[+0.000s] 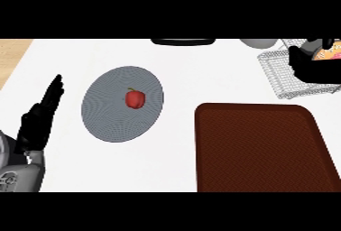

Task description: Pick the cupcake from the tray and place it in the tiered basket

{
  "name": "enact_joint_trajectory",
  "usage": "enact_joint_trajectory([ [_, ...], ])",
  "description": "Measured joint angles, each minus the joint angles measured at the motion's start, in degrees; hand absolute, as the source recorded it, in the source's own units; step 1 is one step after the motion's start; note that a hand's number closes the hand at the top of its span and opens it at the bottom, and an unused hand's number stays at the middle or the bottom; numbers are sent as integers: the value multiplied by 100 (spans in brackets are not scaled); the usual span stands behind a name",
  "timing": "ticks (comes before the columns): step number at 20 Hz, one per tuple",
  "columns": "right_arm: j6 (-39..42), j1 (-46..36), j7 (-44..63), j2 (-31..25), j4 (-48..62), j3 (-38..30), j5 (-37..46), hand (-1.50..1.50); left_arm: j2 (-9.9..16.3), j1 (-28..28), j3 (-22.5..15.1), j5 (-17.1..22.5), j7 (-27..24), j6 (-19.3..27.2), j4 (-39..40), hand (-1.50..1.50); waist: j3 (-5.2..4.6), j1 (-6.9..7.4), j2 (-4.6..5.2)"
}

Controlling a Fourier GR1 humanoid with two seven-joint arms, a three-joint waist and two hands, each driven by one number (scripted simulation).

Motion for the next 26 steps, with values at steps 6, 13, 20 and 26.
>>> enact_joint_trajectory([
  [6,147,-350,-1057,-64,1170,-310,77,150,-76,-49,7,-81,-22,6,26,0,-2,25,13],
  [13,-230,-722,-1939,-418,2535,-94,1223,150,-196,-232,-51,-185,-130,47,270,0,0,79,42],
  [20,-841,-1242,-2904,-803,4288,-145,2121,150,-246,-218,-65,-205,-130,12,294,0,2,124,54],
  [26,-1024,-1786,-4012,-874,5803,-324,2311,150,-287,-172,-97,-260,-52,4,143,0,4,141,55],
])
